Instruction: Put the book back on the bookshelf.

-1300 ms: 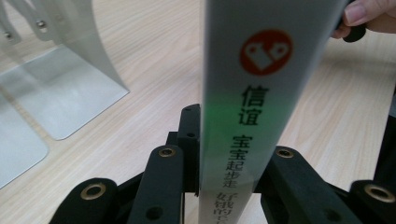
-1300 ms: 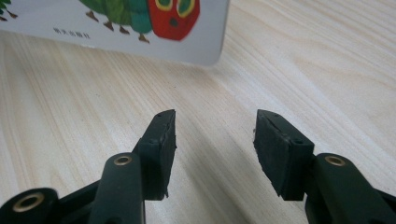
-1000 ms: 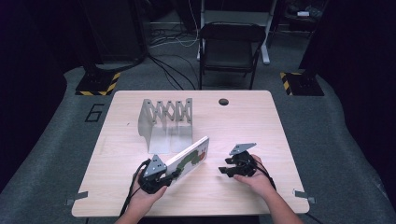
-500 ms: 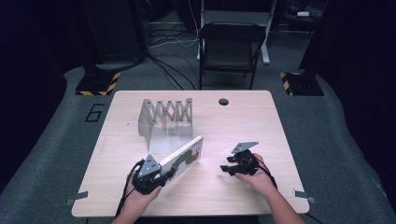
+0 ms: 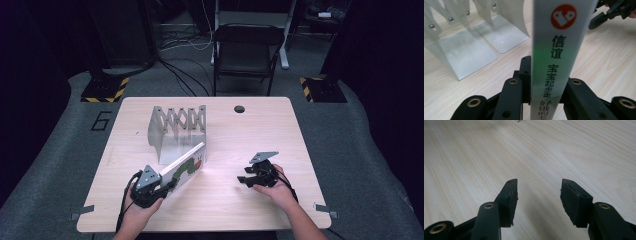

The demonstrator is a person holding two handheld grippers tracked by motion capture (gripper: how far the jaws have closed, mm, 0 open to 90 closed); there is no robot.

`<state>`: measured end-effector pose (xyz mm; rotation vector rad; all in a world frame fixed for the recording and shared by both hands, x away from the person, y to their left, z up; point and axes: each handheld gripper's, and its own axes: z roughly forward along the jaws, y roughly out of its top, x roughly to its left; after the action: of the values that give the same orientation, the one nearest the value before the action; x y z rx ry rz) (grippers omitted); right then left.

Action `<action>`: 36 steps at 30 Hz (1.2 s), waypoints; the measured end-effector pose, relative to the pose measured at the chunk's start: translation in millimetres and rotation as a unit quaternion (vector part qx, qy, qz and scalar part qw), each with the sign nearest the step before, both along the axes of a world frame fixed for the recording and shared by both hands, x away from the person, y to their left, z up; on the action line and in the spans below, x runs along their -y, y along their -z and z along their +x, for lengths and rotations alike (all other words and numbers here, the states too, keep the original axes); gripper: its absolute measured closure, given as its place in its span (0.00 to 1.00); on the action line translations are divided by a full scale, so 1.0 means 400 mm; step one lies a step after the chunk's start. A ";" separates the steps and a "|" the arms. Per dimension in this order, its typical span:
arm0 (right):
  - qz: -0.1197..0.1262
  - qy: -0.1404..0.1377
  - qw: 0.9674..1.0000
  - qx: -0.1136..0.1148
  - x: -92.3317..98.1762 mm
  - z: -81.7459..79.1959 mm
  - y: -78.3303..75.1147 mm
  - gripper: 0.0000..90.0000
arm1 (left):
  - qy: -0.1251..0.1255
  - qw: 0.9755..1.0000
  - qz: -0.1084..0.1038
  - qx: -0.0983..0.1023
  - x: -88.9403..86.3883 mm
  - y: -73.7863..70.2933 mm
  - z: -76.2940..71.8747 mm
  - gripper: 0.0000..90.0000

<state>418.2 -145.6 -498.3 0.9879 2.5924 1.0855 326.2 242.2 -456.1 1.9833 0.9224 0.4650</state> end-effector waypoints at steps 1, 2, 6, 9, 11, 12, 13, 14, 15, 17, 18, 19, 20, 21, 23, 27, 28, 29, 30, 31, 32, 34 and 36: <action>0.001 -0.002 1.000 0.001 0.001 0.002 0.001 0.53 | -0.004 1.000 -0.001 0.000 -0.006 0.000 0.000 0.84; 0.002 0.001 1.000 0.002 0.001 0.001 0.001 0.53 | -0.007 1.000 -0.001 0.001 -0.012 -0.001 0.000 0.84; 0.001 0.003 1.000 -0.004 0.005 0.004 0.001 0.53 | -0.022 1.000 -0.006 0.003 -0.034 -0.004 0.001 0.84; 0.003 0.006 1.000 -0.006 0.006 0.004 0.001 0.53 | -0.031 0.999 -0.007 0.003 -0.047 -0.006 0.003 0.84; 0.004 0.007 1.000 -0.002 0.006 0.005 0.001 0.53 | -0.037 0.999 -0.011 0.005 -0.053 -0.006 0.004 0.84; 0.003 0.007 1.000 -0.004 0.007 0.005 0.001 0.53 | -0.038 0.999 -0.011 0.005 -0.056 -0.006 0.005 0.84; 0.003 0.007 1.000 -0.004 0.007 0.005 0.001 0.53 | -0.038 0.999 -0.011 0.005 -0.056 -0.006 0.005 0.84; 0.004 0.007 1.000 -0.004 0.007 0.006 0.002 0.53 | -0.042 0.999 -0.010 0.007 -0.061 -0.007 0.006 0.84; 0.004 0.007 1.000 -0.004 0.007 0.006 0.002 0.53 | -0.042 0.999 -0.010 0.007 -0.061 -0.007 0.006 0.84; 0.004 0.006 1.000 -0.003 0.007 0.007 0.002 0.53 | -0.047 0.999 -0.012 0.003 -0.065 -0.007 0.006 0.84; 0.003 0.006 1.000 -0.003 0.007 0.007 0.003 0.53 | -0.049 0.999 -0.012 0.004 -0.070 -0.006 0.008 0.84; 0.004 0.006 1.000 -0.003 0.007 0.008 0.003 0.53 | -0.053 0.998 -0.014 0.004 -0.071 -0.006 0.008 0.84; 0.004 0.006 1.000 -0.004 0.007 0.008 0.003 0.53 | -0.054 0.998 -0.015 0.005 -0.074 -0.006 0.009 0.84; 0.004 0.006 1.000 -0.004 0.007 0.008 0.003 0.53 | -0.054 0.998 -0.015 0.005 -0.074 -0.006 0.009 0.84; 0.004 0.005 1.000 -0.004 0.008 0.008 0.002 0.53 | -0.061 0.998 -0.019 0.007 -0.080 -0.008 0.009 0.84; 0.007 0.008 1.000 -0.005 0.008 0.008 0.003 0.53 | -0.072 0.997 -0.027 0.011 -0.087 -0.010 0.009 0.84; 0.004 0.005 1.000 -0.003 0.009 0.009 0.003 0.53 | -0.071 0.997 -0.024 0.008 -0.091 -0.012 0.009 0.84; 0.005 0.006 1.000 -0.003 0.009 0.009 0.002 0.53 | -0.074 0.997 -0.024 0.008 -0.093 -0.013 0.009 0.84; 0.005 0.006 1.000 -0.003 0.010 0.009 0.002 0.53 | -0.076 0.997 -0.026 0.008 -0.095 -0.013 0.010 0.84; 0.005 0.006 1.000 -0.003 0.010 0.009 0.002 0.53 | -0.076 0.997 -0.026 0.008 -0.095 -0.013 0.010 0.84; 0.005 0.007 1.000 -0.003 0.010 0.008 0.002 0.53 | -0.081 0.996 -0.026 0.010 -0.099 -0.012 0.010 0.84; 0.005 0.007 1.000 -0.002 0.010 0.009 0.002 0.53 | -0.084 0.996 -0.026 0.013 -0.101 -0.012 0.011 0.84; 0.006 0.006 1.000 -0.003 0.011 0.009 0.002 0.53 | -0.083 0.996 -0.026 0.010 -0.105 -0.013 0.010 0.84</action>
<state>422.0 -149.8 -499.1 1.0089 2.5845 1.0969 330.4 284.2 -450.8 1.8604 1.0812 0.5492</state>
